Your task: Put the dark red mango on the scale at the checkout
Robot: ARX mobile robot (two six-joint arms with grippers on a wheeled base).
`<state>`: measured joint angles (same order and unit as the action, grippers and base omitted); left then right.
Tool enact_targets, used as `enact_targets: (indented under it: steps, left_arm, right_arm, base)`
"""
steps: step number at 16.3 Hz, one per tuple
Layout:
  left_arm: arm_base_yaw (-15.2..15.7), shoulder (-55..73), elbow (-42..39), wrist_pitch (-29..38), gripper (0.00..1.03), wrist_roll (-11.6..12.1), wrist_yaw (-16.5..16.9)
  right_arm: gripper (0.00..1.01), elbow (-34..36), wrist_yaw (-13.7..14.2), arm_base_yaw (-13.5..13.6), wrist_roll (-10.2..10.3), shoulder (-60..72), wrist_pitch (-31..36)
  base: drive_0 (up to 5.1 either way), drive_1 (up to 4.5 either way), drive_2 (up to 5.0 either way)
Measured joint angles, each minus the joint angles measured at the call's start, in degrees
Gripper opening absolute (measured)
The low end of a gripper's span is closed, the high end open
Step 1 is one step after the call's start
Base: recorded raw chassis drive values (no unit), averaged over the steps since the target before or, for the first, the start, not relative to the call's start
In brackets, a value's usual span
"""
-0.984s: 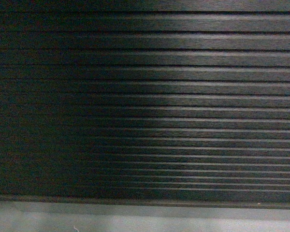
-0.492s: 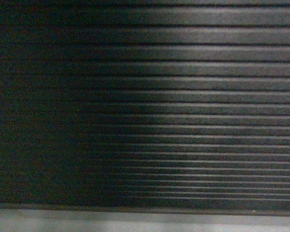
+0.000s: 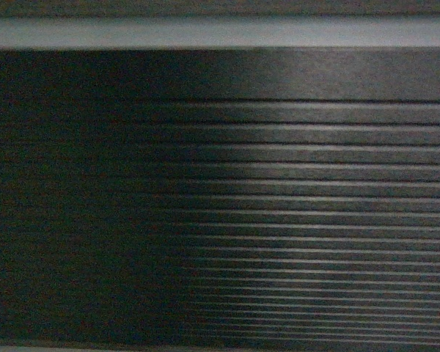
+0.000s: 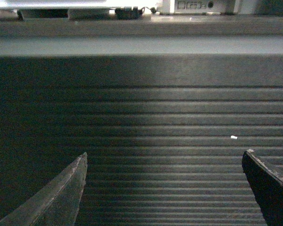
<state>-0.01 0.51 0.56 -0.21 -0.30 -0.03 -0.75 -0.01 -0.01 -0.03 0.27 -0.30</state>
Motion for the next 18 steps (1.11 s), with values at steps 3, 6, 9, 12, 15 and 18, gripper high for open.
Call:
enact_targets:
  steps: [3,6,9,12,15,18]
  left_arm:
    - [0.0,0.0,0.0,0.0,0.98,0.3,0.0]
    - [0.0,0.0,0.0,0.0,0.98,0.3,0.0]
    - [0.0,0.0,0.0,0.0,0.98,0.3,0.0]
    - [0.0,0.0,0.0,0.0,0.98,0.3,-0.1]
    - [0.0,0.0,0.0,0.2,0.98,0.3,0.0]
    - [0.0,0.0,0.0,-0.3,0.98,0.3,0.0]
  right_arm:
    - [0.98,0.0,0.0,0.0,0.0,0.0,0.0]
    - [0.98,0.0,0.0,0.0,0.0,0.0,0.1]
    - [0.98,0.0,0.0,0.0,0.0,0.0,0.1]
    - [0.98,0.0,0.0,0.0,0.0,0.0,0.1]
    - [0.98,0.0,0.0,0.0,0.0,0.0,0.3]
    - [0.98,0.0,0.0,0.0,0.0,0.0,0.0]
  base:
    - [0.0,0.0,0.0]
    - [0.0,0.0,0.0]
    - [0.0,0.0,0.0]
    - [0.0,0.0,0.0]
    - [0.0,0.0,0.0]
    - [0.0,0.0,0.0]
